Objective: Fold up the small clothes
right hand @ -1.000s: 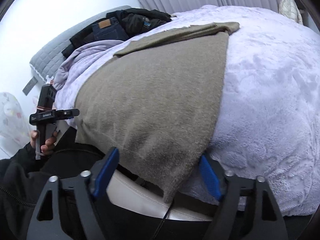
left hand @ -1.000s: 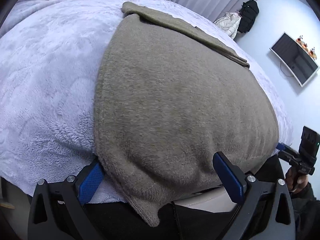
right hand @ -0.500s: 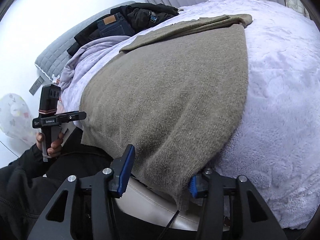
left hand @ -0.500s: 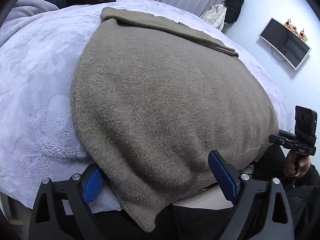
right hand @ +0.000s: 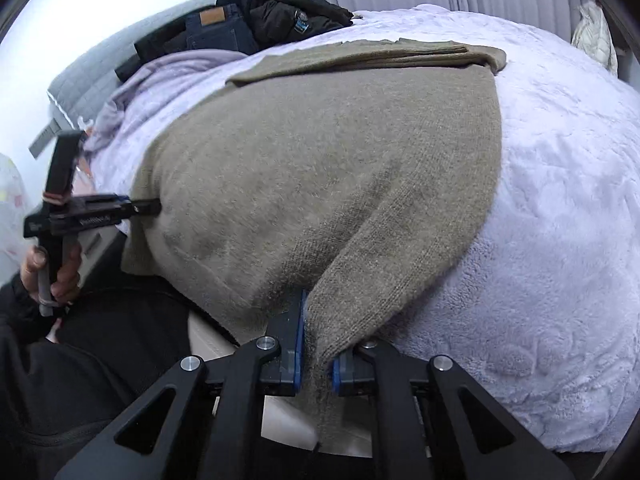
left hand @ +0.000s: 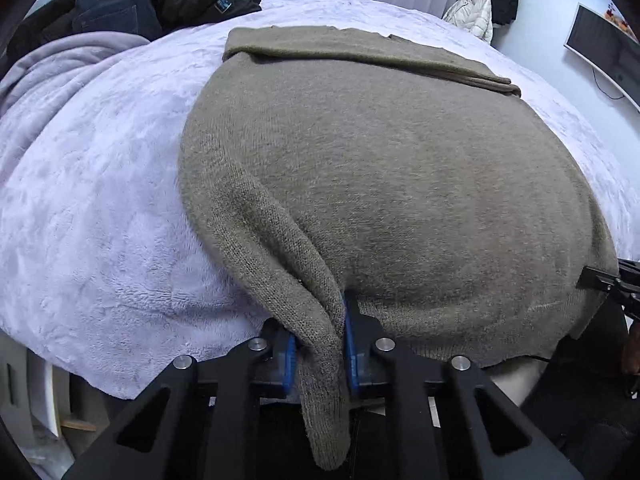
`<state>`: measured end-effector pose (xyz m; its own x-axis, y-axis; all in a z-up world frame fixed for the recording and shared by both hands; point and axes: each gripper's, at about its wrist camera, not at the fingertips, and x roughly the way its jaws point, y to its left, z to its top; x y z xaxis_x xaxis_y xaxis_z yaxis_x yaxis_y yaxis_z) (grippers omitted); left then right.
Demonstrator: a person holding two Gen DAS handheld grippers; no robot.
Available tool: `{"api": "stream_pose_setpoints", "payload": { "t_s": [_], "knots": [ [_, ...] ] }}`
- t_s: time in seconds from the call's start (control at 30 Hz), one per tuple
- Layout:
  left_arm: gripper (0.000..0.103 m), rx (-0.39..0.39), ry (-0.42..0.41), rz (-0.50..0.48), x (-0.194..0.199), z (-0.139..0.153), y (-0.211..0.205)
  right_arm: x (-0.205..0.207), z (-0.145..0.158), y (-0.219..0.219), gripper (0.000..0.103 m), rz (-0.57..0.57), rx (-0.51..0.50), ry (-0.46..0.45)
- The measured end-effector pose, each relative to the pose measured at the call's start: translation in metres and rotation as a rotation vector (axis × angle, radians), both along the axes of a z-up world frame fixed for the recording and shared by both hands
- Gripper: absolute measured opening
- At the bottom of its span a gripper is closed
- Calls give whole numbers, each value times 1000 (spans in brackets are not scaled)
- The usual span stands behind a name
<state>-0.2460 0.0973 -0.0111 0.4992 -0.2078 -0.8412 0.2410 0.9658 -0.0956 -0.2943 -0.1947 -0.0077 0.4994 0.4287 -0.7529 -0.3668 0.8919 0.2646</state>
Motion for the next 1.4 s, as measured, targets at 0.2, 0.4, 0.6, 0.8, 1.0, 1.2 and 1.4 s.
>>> {"api": "stream_pose_setpoints", "payload": {
  "t_s": [0.2,0.4,0.6,0.8,1.0,1.2,1.4],
  "knots": [
    [17,-48,-75,-26,-10,17,11,-10,24,-5,10,37,37,-56],
    [17,-111,-143,-17,-10,48,26,-10,48,-23,10,32,154,-112],
    [17,-151,-211,-2,11,84,29,3,76,-21,10,37,205,-165],
    [17,-203,-237,31,49,109,32,37,110,-25,10,8,266,-220],
    [17,-240,-239,64,83,125,32,76,130,-35,10,-47,332,-228],
    [17,-249,-226,72,117,132,25,111,147,-40,10,-75,337,-229],
    [17,-254,-206,74,164,136,18,151,150,-48,10,-105,346,-214]
  ]
}}
